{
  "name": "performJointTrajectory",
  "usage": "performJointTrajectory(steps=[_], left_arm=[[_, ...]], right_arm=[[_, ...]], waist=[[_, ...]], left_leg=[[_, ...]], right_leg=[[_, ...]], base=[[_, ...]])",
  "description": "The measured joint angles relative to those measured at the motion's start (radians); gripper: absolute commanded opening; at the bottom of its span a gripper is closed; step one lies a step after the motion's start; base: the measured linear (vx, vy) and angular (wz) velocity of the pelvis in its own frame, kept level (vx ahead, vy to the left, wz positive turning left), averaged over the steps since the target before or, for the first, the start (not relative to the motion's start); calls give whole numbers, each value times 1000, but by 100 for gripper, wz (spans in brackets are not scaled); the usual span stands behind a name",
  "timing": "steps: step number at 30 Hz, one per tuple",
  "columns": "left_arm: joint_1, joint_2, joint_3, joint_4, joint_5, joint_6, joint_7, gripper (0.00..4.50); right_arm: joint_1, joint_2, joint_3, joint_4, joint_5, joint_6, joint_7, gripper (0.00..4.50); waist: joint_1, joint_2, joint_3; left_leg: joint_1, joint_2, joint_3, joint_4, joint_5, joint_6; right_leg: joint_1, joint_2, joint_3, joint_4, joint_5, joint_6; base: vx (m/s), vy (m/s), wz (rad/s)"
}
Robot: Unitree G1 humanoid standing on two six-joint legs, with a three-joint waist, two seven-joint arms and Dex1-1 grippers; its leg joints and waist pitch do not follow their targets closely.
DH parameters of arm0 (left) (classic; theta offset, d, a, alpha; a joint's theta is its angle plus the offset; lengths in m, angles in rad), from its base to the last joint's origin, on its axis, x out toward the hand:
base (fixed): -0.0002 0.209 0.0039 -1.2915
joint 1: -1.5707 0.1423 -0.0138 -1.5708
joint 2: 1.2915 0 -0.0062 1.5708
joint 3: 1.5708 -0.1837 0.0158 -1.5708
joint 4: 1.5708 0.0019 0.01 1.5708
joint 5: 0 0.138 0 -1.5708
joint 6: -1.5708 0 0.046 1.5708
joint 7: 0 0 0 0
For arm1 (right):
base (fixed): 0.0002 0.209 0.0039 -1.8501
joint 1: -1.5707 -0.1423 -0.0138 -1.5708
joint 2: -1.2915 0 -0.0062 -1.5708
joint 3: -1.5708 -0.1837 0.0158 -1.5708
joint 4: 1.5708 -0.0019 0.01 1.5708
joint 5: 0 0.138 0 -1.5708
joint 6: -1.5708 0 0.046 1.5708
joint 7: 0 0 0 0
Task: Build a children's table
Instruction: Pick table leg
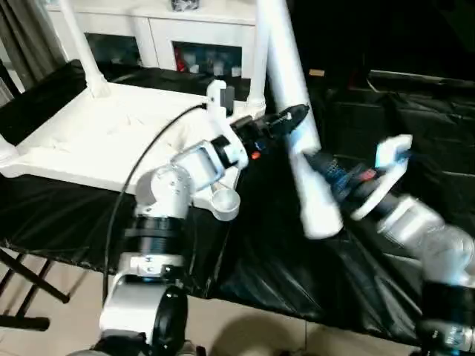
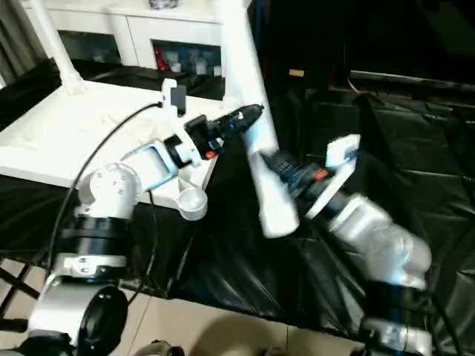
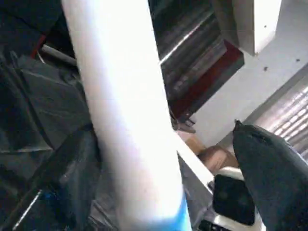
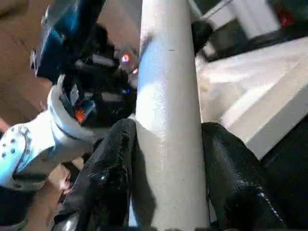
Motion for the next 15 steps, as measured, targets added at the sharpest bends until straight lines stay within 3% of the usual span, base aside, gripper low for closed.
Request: performJointTrajectory(steps=[6, 9, 15], left_arm=[[-1, 2, -7, 45, 5, -12, 9, 394], [-25, 7, 25, 90, 11, -42, 50, 365], [-54, 14, 107, 100, -16, -37, 123, 311]], right_arm=[[-5, 5, 28, -24, -28, 8, -24, 177], [-54, 10, 41, 13, -56, 3, -56, 177], [-146, 23, 26, 66, -50, 13, -123, 177]], waist=[[-13, 2, -1], [-24, 3, 0], [-34, -22, 3]], left_leg=[[0, 0, -1, -1, 0, 0], [-1, -1, -1, -1, 0, 0], [-1, 1, -1, -5, 0, 0]], right_leg=[[1, 0, -1, -1, 0, 1], [0, 0, -1, -2, 0, 1], [-2, 0, -2, -1, 0, 3]], base=[[0, 0, 0], [0, 0, 0], [0, 0, 0]])
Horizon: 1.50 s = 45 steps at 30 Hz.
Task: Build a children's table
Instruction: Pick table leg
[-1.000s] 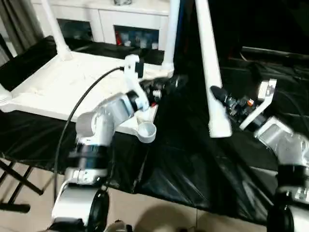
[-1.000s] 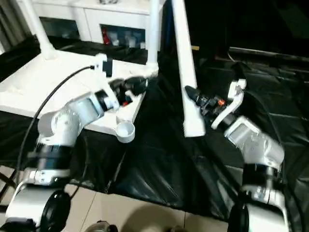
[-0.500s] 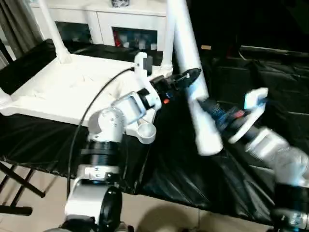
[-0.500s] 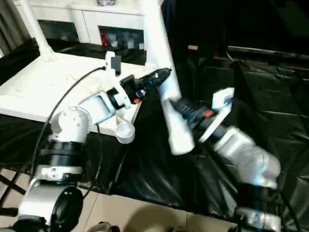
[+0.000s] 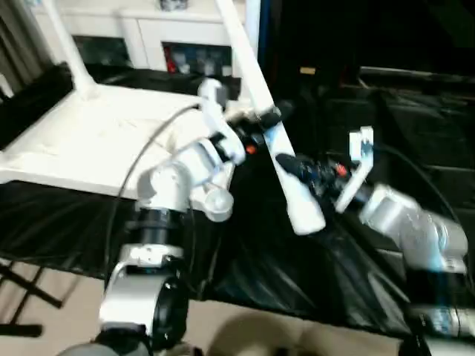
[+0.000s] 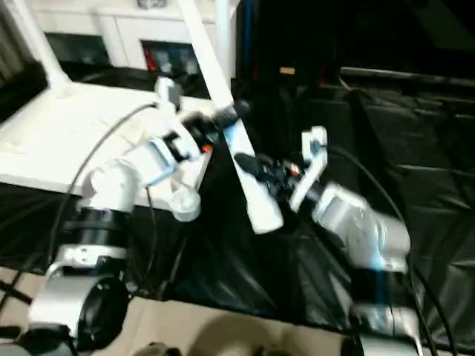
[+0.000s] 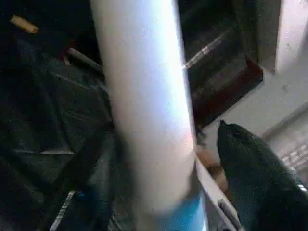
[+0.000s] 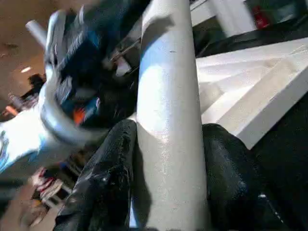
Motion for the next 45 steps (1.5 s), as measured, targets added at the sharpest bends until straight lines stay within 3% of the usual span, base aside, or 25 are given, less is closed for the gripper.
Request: performJointTrajectory(steps=[3, 5, 12, 26, 29, 32, 39, 45], left_arm=[[-25, -8, 24, 1, -14, -17, 39, 278], [-30, -4, 20, -12, -16, -16, 31, 265], [-25, 17, 9, -57, -20, -9, 23, 195], [-43, 52, -11, -27, -3, -53, -40, 184], [-43, 74, -24, -28, -1, -79, -86, 184], [-43, 94, -39, -28, -1, -86, -162, 184], [-42, 133, -58, -18, -20, -89, -345, 179], [-43, 178, -114, 14, -39, -78, -538, 177]], right_arm=[[-16, 2, -5, -16, 16, 14, -19, 177], [-17, -2, -4, -24, 23, 21, -13, 177], [-53, -27, 13, 10, 21, 37, 34, 177], [-71, -1, 30, 31, 15, 3, 20, 177], [-89, 1, 39, 38, 13, -2, 24, 247], [-108, -8, 35, 59, 14, -1, 24, 258], [-131, -72, 43, 83, 39, 57, 124, 328], [-131, -174, 155, 89, 38, 84, 296, 373]], waist=[[11, -20, 1], [19, -26, 0], [24, -26, 0], [23, -26, 0], [21, -21, 0], [21, -21, 0], [22, -18, 0], [23, -11, -2]], left_leg=[[0, 0, 1, -3, 0, 0], [0, 0, 1, -5, -1, 1], [0, -1, 2, -7, -1, 2], [1, -1, 2, -7, -1, 1], [1, -1, 2, -7, -1, 1], [2, -1, 2, -7, -1, 1], [2, -1, 2, -7, -1, 1], [3, -1, 2, -6, -1, 1]], right_leg=[[-1, 0, 0, 0, 1, -2], [-1, 0, 0, -1, 1, -2], [1, -1, 0, -5, 2, -3], [2, -1, 0, -4, 2, -3], [2, 0, 1, -4, 3, -4], [3, 0, 0, -4, 3, -4], [3, 0, 0, -4, 3, -4], [4, 0, 0, -3, 3, -5]], base=[[0, 0, 0], [0, 0, 0], [0, 0, 0], [0, 0, 0], [0, 0, 0], [0, 0, 0], [0, 0, 0], [0, 0, 0]])
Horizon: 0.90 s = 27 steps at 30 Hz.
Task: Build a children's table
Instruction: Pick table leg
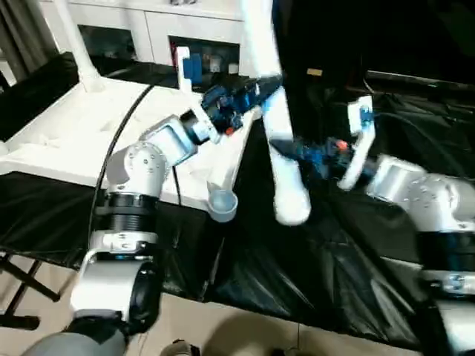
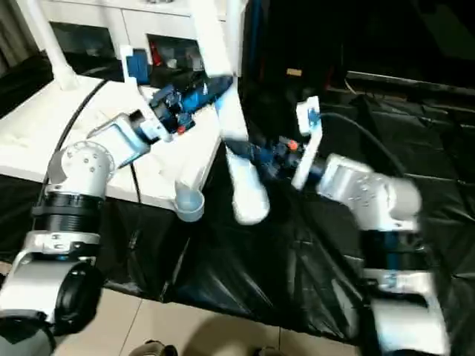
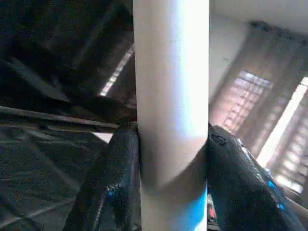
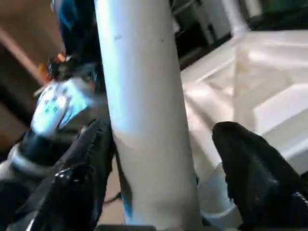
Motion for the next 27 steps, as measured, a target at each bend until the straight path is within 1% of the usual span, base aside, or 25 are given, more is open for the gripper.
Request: performJointTrajectory(steps=[3, 5, 9, 10, 12, 14, 21, 22, 23, 24, 25, 26, 27], left_arm=[[-13, 4, -11, 13, -2, 4, -62, 177], [-31, 5, -12, 26, -2, 4, -86, 177], [-34, 5, -12, 28, -24, 21, -129, 177], [-34, 5, -13, 28, -26, 22, -133, 177], [-36, 8, -22, 34, -26, 20, -146, 177], [-37, 8, -25, 41, -25, 19, -153, 177], [-38, 19, -25, 53, -21, 17, -161, 177], [-38, 21, -25, 54, -21, 17, -161, 177], [-38, 23, -25, 54, -20, 14, -161, 177], [-38, 25, -24, 55, -18, 9, -161, 177], [-38, 26, -23, 56, -16, 3, -160, 233], [-38, 26, -21, 57, -5, -5, -144, 247], [-40, 24, -20, 60, 5, -9, -121, 247]], right_arm=[[0, -18, 45, 0, -13, 1, 66, 373], [0, -25, 69, 0, -20, 1, 99, 373], [0, -41, 110, 0, -27, 0, 145, 373], [0, -43, 119, 0, -29, 0, 153, 356], [0, -43, 133, 0, -31, -2, 161, 340], [0, -39, 137, 0, -32, -2, 168, 329], [-1, -32, 137, 7, -35, -7, 175, 264], [-1, -28, 136, 7, -35, -8, 171, 264], [-1, -19, 136, 7, -35, -11, 160, 247], [-1, -11, 135, 6, -35, -16, 148, 247], [-1, -6, 135, 6, -36, -23, 138, 239], [0, 1, 134, 1, -46, -36, 116, 227], [-1, 11, 129, -6, -64, -51, 80, 221]], waist=[[0, 3, 1], [1, 4, 0], [1, 7, 1], [1, 7, 1], [1, 7, 1], [1, 7, 1], [2, 7, 1], [1, 7, 1], [1, 7, 1], [0, 7, 1], [1, 7, 1], [1, 7, 1], [1, 7, 1]], left_leg=[[1, 0, 0, 1, 0, 0], [1, 1, 0, 2, 0, 0], [3, 1, 1, 3, 0, -1], [3, 1, 0, 3, 1, -1], [4, 1, 0, 3, 1, -1], [4, 1, 0, 3, 1, -1], [4, 1, 0, 3, 1, -1], [4, 1, 0, 3, 1, -1], [4, 1, 0, 3, 1, -1], [4, 1, 0, 3, 1, -1], [4, 1, 0, 3, 1, -1], [4, 1, 0, 3, 1, -1], [4, 1, 0, 3, 1, -1]], right_leg=[[0, 0, 0, 3, 0, 0], [0, 0, 0, 4, 0, 0], [0, 0, 1, 6, 0, 0], [1, 0, 1, 6, 0, 0], [1, 0, 1, 6, 0, 0], [1, 0, 2, 6, 0, 0], [1, 0, 1, 6, 0, 0], [1, 0, 1, 6, 0, 0], [1, 0, 1, 6, 0, 0], [0, 0, 1, 7, 0, 0], [0, 0, 1, 7, 0, 0], [1, 0, 1, 7, 0, 0], [1, 0, 2, 7, 0, 0]], base=[[0, 0, 0], [0, 0, 0], [0, 0, 0], [0, 0, 0], [0, 0, 0], [0, 0, 0], [0, 0, 0], [0, 0, 0], [0, 0, 0], [0, 0, 0], [0, 0, 0], [0, 0, 0], [0, 0, 0]])
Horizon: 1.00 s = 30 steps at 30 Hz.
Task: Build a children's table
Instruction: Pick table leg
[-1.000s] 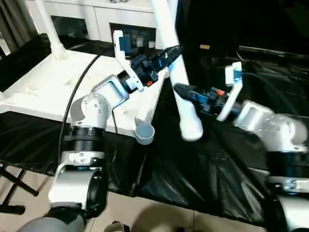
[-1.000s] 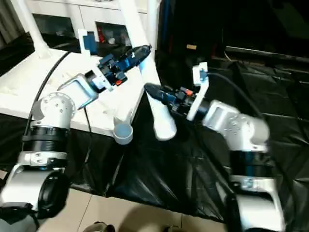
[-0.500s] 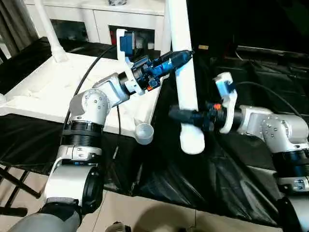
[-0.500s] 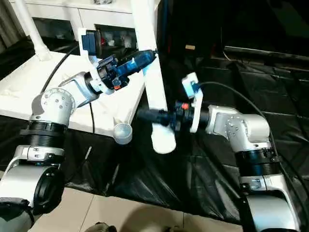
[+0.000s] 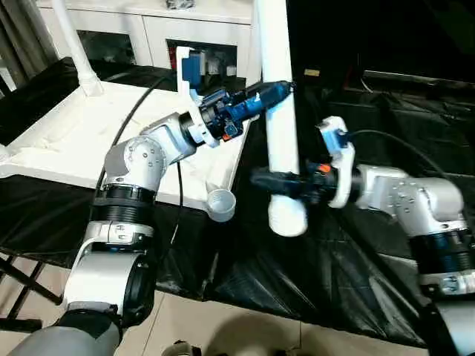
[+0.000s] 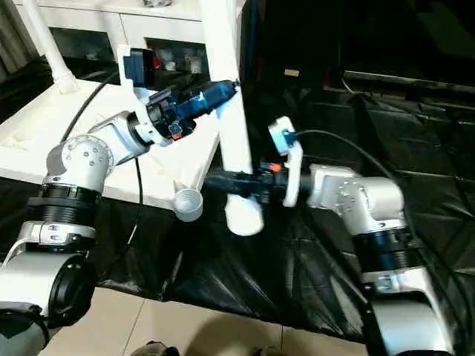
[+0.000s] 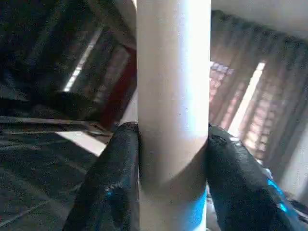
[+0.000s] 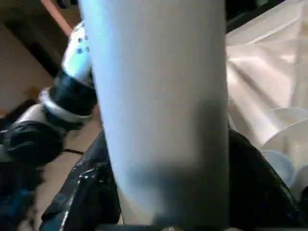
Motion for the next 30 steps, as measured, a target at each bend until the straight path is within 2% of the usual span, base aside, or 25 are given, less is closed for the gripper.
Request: performJointTrajectory(steps=[3, 5, 8, 13, 15, 17, 20, 26, 27, 28, 30], left_arm=[[-12, -30, -9, 20, 88, -72, 166, 291], [-14, -56, -20, 23, 137, -96, 285, 294], [-27, -113, -7, 34, 180, -124, 473, 294], [-71, -170, 38, 87, 196, -184, 667, 294], [-108, -186, 73, 121, 198, -227, 747, 258], [-123, -188, 83, 125, 198, -244, 774, 255], [-123, -193, 84, 120, 203, -251, 792, 220], [-119, -202, 81, 84, 210, -265, 799, 184], [-119, -202, 79, 84, 210, -267, 798, 182], [-119, -202, 79, 84, 210, -269, 798, 182], [-114, -200, 92, 91, 208, -272, 801, 181]], right_arm=[[0, 67, -23, -13, -74, -55, -176, 199], [0, 101, -25, -14, -114, -75, -273, 195], [1, 163, -34, -15, -172, -112, -419, 192], [1, 239, -26, -26, -246, -156, -581, 191], [1, 277, -21, -28, -281, -165, -649, 190], [1, 291, -11, -28, -295, -171, -678, 190], [1, 299, -1, -39, -321, -172, -712, 190], [3, 318, 3, -42, -350, -224, -735, 190], [3, 319, 2, -42, -349, -224, -735, 246], [3, 320, 0, -42, -349, -225, -734, 260], [3, 328, -23, -64, -333, -247, -731, 260]], waist=[[-2, 0, 0], [-2, 0, 0], [-5, 0, 0], [-10, 1, 1], [-14, 3, 2], [-14, 5, 1], [-13, 6, 2], [-13, 8, 1], [-13, 8, 2], [-14, 8, 2], [-15, 10, 1]], left_leg=[[0, 0, 0, 0, 1, -1], [0, -1, 0, 0, 1, -1], [-1, -1, 0, -1, 1, -1], [-1, -1, 0, -3, 1, -1], [-1, 0, -1, -3, 1, -1], [-1, -1, -1, -4, 1, -1], [-1, -1, -1, -5, 1, -1], [-1, -1, 0, -5, 1, -1], [-1, -1, 0, -5, 1, -1], [-1, -1, 0, -5, 1, -1], [-1, -1, 0, -5, 1, -1]], right_leg=[[0, 0, 0, 0, 0, 0], [0, 0, 1, 0, 0, 0], [-1, 0, 0, -1, 0, 0], [-2, 0, 0, -1, -1, 1], [-2, 1, 0, -1, -1, 1], [-1, 1, 0, -2, -1, 1], [-1, 1, 0, -3, -1, 1], [-1, 1, 0, -4, -1, 1], [-1, 1, 0, -4, -1, 1], [-1, 1, 0, -4, -1, 1], [-1, 1, 0, -4, -1, 1]], base=[[0, 0, 0], [0, 0, 0], [0, 0, 0], [0, 0, 0], [0, 0, 0], [0, 0, 0], [0, 0, 0], [0, 0, 0], [0, 0, 0], [0, 0, 0], [0, 0, 0]])
